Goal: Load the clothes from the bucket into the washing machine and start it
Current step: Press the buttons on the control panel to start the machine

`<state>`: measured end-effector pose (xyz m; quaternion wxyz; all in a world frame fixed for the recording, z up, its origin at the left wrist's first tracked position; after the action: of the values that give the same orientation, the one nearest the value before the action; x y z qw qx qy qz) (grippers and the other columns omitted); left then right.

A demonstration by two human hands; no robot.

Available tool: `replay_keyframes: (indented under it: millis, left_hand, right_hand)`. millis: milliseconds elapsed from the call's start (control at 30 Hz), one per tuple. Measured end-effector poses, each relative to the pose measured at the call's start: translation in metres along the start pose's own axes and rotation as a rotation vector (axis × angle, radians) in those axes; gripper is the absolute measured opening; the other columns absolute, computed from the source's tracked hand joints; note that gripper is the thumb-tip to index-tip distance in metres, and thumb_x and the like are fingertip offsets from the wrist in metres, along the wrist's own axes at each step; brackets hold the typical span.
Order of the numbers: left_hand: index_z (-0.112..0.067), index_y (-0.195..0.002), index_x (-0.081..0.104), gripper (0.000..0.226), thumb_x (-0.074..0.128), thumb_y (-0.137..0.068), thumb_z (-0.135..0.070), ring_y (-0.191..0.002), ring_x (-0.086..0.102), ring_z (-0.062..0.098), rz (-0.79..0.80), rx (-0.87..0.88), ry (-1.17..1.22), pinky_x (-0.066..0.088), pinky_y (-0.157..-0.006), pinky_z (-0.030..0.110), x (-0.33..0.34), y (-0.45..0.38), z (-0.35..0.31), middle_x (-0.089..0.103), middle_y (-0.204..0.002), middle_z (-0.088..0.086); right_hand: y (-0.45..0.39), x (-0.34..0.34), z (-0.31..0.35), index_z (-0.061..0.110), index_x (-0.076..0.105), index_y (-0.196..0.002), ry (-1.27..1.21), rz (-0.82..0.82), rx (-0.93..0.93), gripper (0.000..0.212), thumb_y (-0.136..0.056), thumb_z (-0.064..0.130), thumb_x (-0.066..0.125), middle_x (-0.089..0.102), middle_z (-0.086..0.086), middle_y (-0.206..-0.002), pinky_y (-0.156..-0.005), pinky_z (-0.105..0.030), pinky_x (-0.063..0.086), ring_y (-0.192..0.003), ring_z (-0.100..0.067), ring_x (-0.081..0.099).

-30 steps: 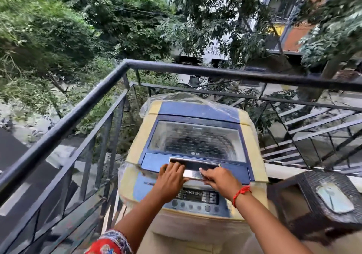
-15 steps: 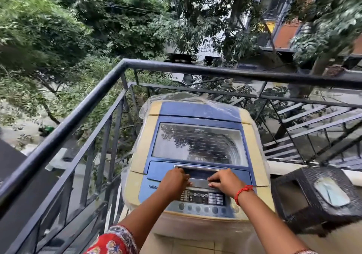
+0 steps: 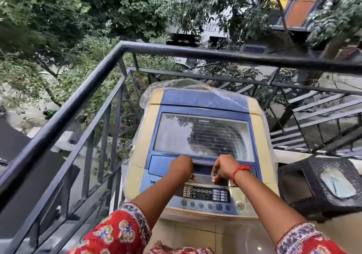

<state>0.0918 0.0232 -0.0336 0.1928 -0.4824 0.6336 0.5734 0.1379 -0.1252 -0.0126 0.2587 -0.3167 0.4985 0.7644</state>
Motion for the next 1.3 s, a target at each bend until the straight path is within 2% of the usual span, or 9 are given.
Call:
replay_keyframes:
  millis: [167, 267, 333, 400, 633, 733, 967, 1167, 1300]
  left_hand:
    - [-0.007, -0.103, 0.07, 0.038, 0.084, -0.072, -0.023, -0.103, 0.067, 0.032, -0.011, -0.057, 0.019, 0.05, -0.077, 0.033, -0.007, 0.004, -0.006, 0.07, -0.11, 0.012]
    - [-0.006, -0.101, 0.069, 0.045, 0.089, -0.064, -0.021, -0.099, 0.068, 0.033, -0.029, -0.073, 0.062, 0.053, -0.079, 0.035, -0.011, 0.008, -0.006, 0.07, -0.106, 0.013]
    - [-0.009, -0.099, 0.073, 0.044, 0.091, -0.06, -0.022, -0.094, 0.069, 0.032, -0.03, -0.074, 0.101, 0.056, -0.08, 0.036, -0.014, 0.01, -0.004, 0.072, -0.1, 0.011]
    - [-0.01, -0.093, 0.076, 0.039, 0.09, -0.06, -0.024, -0.089, 0.071, 0.029, -0.033, -0.049, 0.159, 0.057, -0.078, 0.035, -0.015, 0.013, -0.001, 0.073, -0.093, 0.009]
    - [-0.014, -0.086, 0.076, 0.034, 0.088, -0.065, -0.037, -0.083, 0.069, 0.022, -0.093, 0.031, 0.314, 0.049, -0.069, 0.027, -0.01, 0.029, 0.008, 0.074, -0.084, 0.005]
    - [-0.014, -0.085, 0.076, 0.033, 0.089, -0.065, -0.036, -0.08, 0.068, 0.019, -0.109, 0.052, 0.334, 0.049, -0.068, 0.026, -0.01, 0.031, 0.008, 0.073, -0.083, 0.003]
    - [-0.016, -0.078, 0.073, 0.026, 0.09, -0.064, -0.03, -0.077, 0.068, 0.016, -0.113, 0.057, 0.341, 0.054, -0.073, 0.031, -0.009, 0.029, 0.008, 0.067, -0.071, -0.004]
    - [-0.019, -0.074, 0.071, 0.026, 0.091, -0.062, -0.033, -0.078, 0.067, 0.017, -0.11, 0.071, 0.304, 0.05, -0.069, 0.029, -0.011, 0.025, 0.008, 0.065, -0.071, -0.005]
    - [-0.023, -0.065, 0.065, 0.028, 0.091, -0.061, -0.032, -0.08, 0.069, 0.019, -0.092, 0.078, 0.298, 0.052, -0.072, 0.031, -0.009, 0.022, 0.008, 0.069, -0.073, -0.001]
  right_hand:
    - [-0.003, 0.002, 0.0, 0.017, 0.078, -0.082, 0.013, 0.008, 0.039, 0.023, -0.062, 0.021, 0.089, 0.069, 0.008, -0.067, -0.049, -0.01, 0.034, -0.064, -0.002, 0.058]
    - [-0.001, 0.0, 0.0, 0.018, 0.071, -0.062, 0.004, -0.05, 0.051, 0.016, -0.06, 0.016, 0.087, 0.061, 0.013, -0.054, -0.051, -0.012, 0.039, -0.06, -0.004, 0.061]
    - [0.003, -0.003, 0.0, 0.02, 0.061, -0.054, -0.011, -0.097, 0.047, 0.026, -0.063, 0.015, 0.086, 0.062, 0.008, -0.059, -0.061, -0.016, 0.047, -0.07, -0.011, 0.067]
    - [0.01, -0.004, -0.003, 0.019, 0.063, -0.059, -0.03, -0.134, 0.039, 0.025, -0.062, 0.021, 0.088, 0.062, 0.007, -0.06, -0.067, -0.021, 0.048, -0.07, -0.012, 0.065]
    - [0.035, -0.005, -0.029, 0.021, 0.064, -0.07, -0.166, -0.252, -0.035, 0.031, -0.06, 0.038, 0.089, 0.06, 0.007, -0.067, -0.058, -0.017, 0.041, -0.063, -0.008, 0.055]
    - [0.049, -0.007, -0.051, 0.019, 0.066, -0.073, -0.224, -0.289, -0.015, 0.032, -0.059, 0.033, 0.091, 0.055, 0.005, -0.066, -0.052, -0.014, 0.036, -0.059, -0.007, 0.049]
    - [0.073, 0.007, -0.1, 0.017, 0.064, -0.078, -0.29, -0.16, 0.066, 0.032, -0.061, 0.02, 0.091, 0.06, 0.007, -0.067, -0.053, -0.008, 0.041, -0.058, -0.004, 0.052]
    - [0.074, 0.013, -0.096, 0.028, 0.056, -0.068, -0.229, -0.145, 0.038, 0.04, -0.054, 0.023, 0.094, 0.056, 0.011, -0.069, -0.068, -0.025, 0.047, -0.068, -0.011, 0.053]
    - [0.075, 0.013, -0.109, 0.022, 0.062, -0.069, -0.34, -0.154, 0.064, 0.035, -0.059, 0.004, 0.09, 0.059, 0.005, -0.068, -0.073, -0.029, 0.053, -0.066, -0.011, 0.055]
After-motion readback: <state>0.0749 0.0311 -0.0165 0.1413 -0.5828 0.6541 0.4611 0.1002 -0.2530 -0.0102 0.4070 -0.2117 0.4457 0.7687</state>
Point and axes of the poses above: each hand's wrist, its own y-axis away from the middle knuckle, its own x-axis out of the palm, z = x × y, the point moved 9 cm from there along -y, towards the middle knuckle
